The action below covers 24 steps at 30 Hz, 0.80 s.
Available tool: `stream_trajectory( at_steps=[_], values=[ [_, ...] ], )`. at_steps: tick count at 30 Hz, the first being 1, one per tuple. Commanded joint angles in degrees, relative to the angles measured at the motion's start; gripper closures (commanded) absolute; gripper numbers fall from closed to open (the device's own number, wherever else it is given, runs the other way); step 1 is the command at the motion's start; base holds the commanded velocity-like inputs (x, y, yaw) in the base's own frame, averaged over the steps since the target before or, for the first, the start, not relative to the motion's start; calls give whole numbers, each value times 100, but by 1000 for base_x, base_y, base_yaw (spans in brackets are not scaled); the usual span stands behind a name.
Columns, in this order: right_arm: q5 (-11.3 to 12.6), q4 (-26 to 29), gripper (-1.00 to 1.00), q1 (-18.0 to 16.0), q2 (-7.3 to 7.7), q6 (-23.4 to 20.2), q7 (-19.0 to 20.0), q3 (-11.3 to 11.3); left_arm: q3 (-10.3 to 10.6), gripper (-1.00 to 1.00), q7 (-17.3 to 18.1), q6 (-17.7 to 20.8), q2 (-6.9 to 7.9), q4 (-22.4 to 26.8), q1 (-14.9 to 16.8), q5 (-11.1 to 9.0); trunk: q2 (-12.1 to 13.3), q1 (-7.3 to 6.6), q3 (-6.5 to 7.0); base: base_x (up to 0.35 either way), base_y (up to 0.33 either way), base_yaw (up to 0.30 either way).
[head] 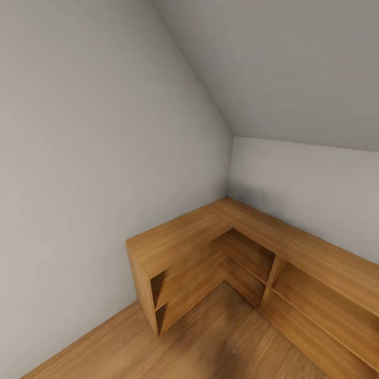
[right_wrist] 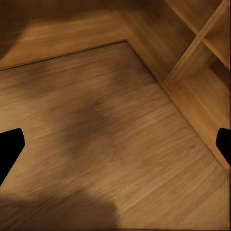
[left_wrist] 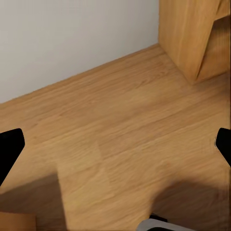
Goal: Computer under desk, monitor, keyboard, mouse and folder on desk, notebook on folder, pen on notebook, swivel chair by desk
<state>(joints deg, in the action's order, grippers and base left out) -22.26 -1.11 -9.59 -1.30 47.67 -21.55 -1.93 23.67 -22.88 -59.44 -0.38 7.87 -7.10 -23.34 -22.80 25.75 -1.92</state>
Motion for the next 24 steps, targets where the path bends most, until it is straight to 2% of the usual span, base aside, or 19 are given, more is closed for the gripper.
stream_trajectory(
  at_steps=[1, 24],
  values=[
    [-41, -12, -100, -8, -2, 6, -58, -18, 50, -100, -30, -10, 3, 13, -1, -39, -12, 4, -12, 0, 0, -296],
    [-41, -12, -100, -8, 3, -2, -47, -25, 50, -100, -32, -15, -3, 13, -1, -37, -12, 4, -12, 0, 0, -296]
  ],
)
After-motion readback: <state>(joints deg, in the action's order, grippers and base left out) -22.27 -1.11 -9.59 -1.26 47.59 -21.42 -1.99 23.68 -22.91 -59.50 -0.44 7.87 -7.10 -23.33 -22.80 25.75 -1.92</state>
